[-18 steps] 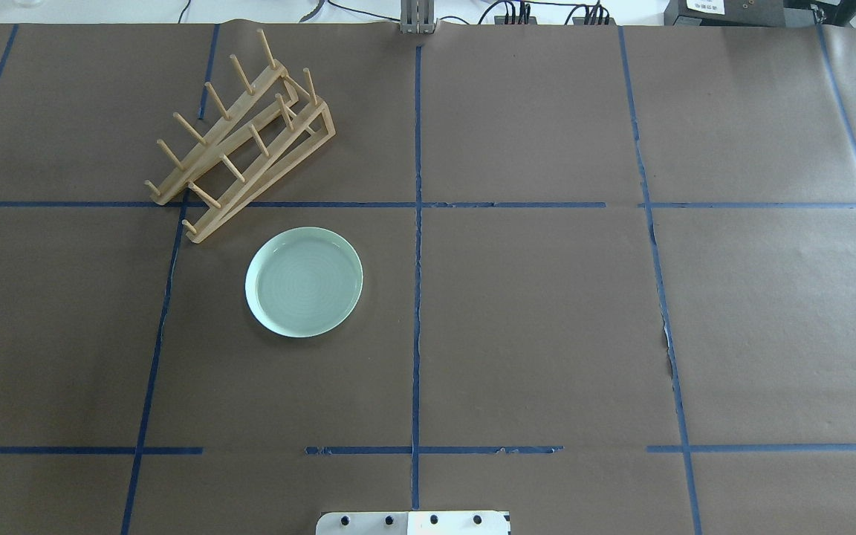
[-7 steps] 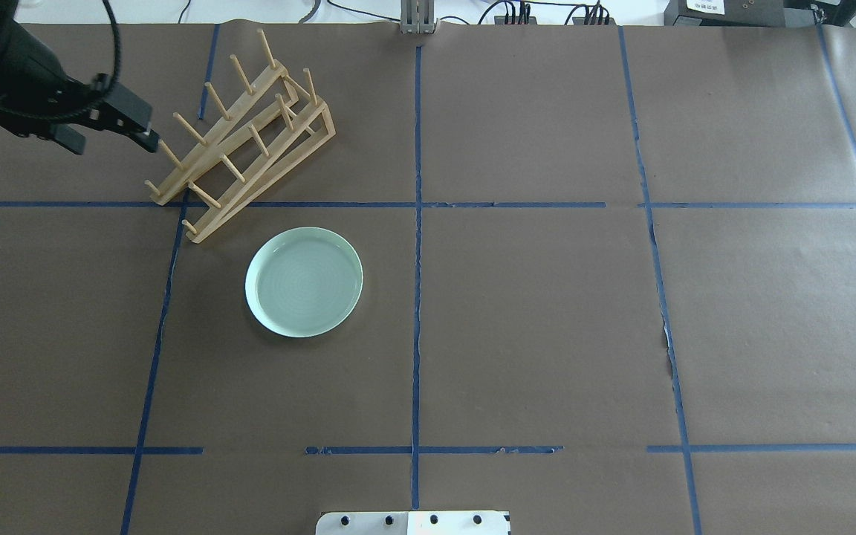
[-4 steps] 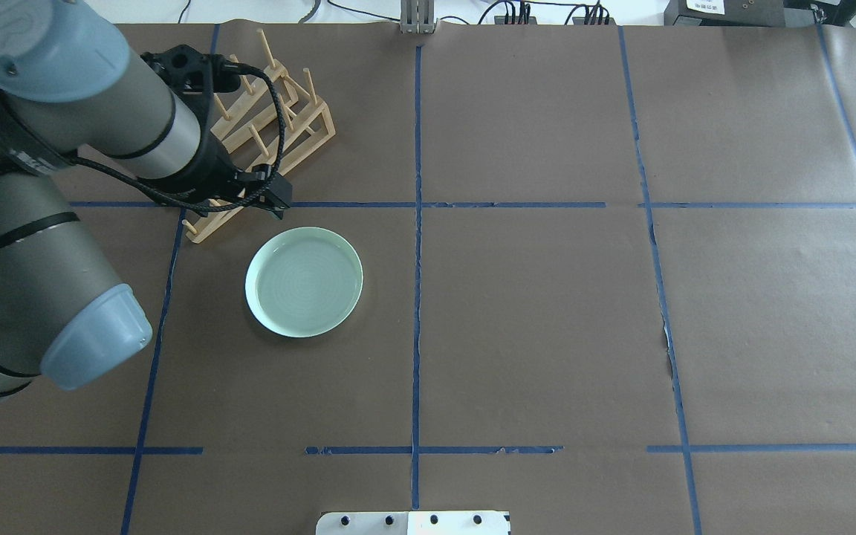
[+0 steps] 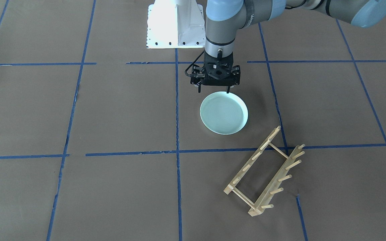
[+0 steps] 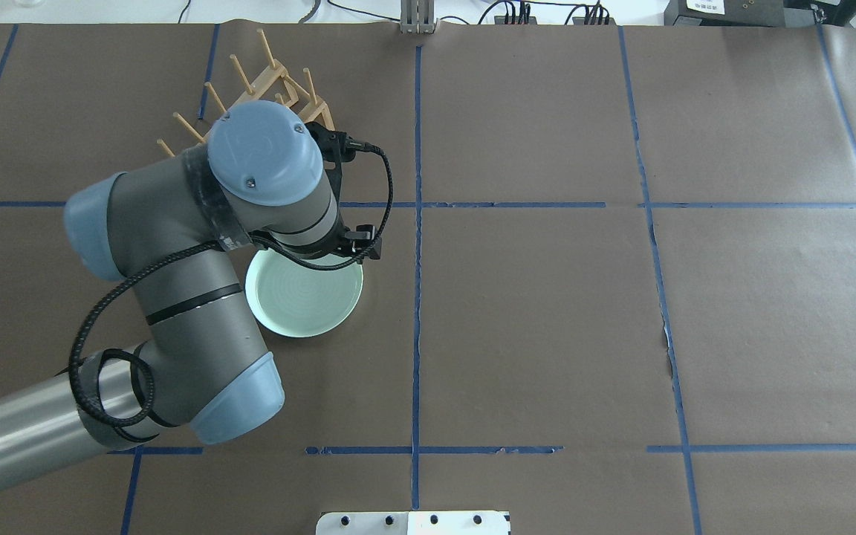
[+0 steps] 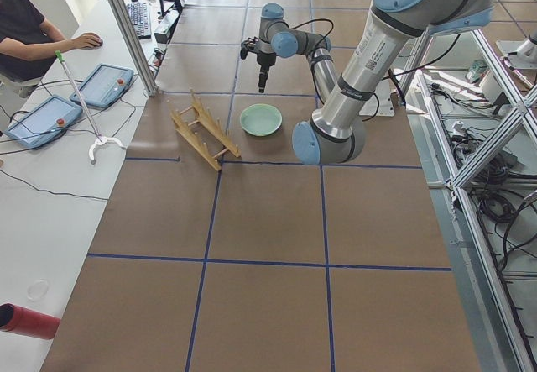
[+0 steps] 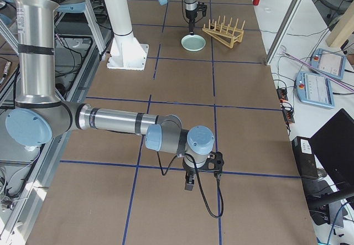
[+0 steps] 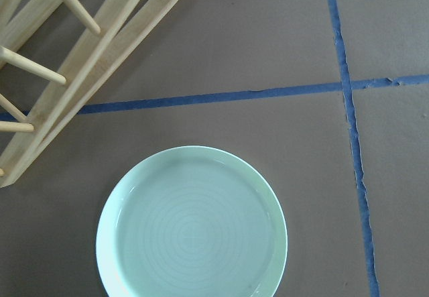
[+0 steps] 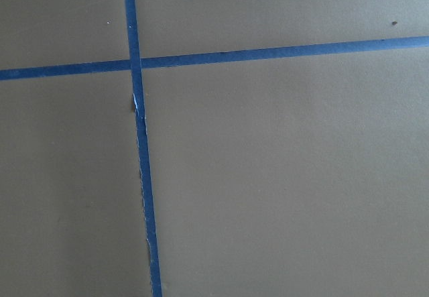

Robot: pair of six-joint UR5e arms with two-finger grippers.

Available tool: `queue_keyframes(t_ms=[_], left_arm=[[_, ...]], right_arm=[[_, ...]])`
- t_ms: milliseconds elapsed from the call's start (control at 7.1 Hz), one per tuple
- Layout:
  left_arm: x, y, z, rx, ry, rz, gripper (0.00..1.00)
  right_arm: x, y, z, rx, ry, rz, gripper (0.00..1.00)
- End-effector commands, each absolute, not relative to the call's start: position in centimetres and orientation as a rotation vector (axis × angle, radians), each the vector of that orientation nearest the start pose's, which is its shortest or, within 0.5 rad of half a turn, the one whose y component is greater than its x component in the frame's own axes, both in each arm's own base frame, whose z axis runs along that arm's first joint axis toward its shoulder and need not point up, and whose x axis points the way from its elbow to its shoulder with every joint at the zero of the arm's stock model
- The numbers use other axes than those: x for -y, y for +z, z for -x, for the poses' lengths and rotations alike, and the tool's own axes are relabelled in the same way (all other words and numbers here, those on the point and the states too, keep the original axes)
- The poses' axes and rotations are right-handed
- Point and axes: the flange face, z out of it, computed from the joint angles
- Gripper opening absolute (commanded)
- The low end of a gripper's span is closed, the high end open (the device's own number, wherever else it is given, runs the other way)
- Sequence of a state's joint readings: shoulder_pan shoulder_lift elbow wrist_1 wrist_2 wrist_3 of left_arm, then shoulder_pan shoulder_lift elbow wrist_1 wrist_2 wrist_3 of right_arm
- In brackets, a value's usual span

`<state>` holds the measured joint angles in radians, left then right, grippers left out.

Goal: Place plate on rack
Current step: 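Reach the left gripper past the rack down to the green plate's edge, then close the left gripper on the rim of the green plate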

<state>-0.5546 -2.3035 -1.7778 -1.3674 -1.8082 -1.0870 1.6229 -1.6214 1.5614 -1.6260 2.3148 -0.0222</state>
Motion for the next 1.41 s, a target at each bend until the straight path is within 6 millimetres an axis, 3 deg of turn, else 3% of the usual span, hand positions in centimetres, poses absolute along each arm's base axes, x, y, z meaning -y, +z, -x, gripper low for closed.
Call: queue_keyframes(t_ms=[0, 141, 282, 563, 845, 986, 1268], left_arm=[[44.6, 19.4, -56.0, -0.714, 0.036, -0.16, 1.0], [42.0, 20.9, -59.4, -0.695, 0.071, -0.201, 1.0], [42.0, 21.4, -60.4, -0.707, 0.07, -0.221, 1.0], [42.1, 22.2, -60.6, -0.716, 0.07, -0.225, 1.0], [42.1, 24.3, -60.6, -0.737, 0.073, -0.237, 0.92], [42.1, 24.6, -60.5, -0.733, 0.073, -0.235, 0.86], [42.0, 24.4, -60.5, -0.736, 0.074, -0.233, 0.61]], right_arm=[[45.7, 69.5, -9.0, 0.747, 0.072, 0.082, 1.0], [45.7, 69.5, -9.0, 0.747, 0.072, 0.082, 1.0], [45.7, 69.5, -9.0, 0.747, 0.072, 0.082, 1.0], [45.7, 69.5, -9.0, 0.747, 0.071, 0.082, 1.0], [45.6, 69.5, -9.0, 0.747, 0.071, 0.083, 1.0], [45.7, 69.5, -9.0, 0.747, 0.071, 0.082, 1.0], [45.7, 69.5, -9.0, 0.747, 0.072, 0.082, 1.0]])
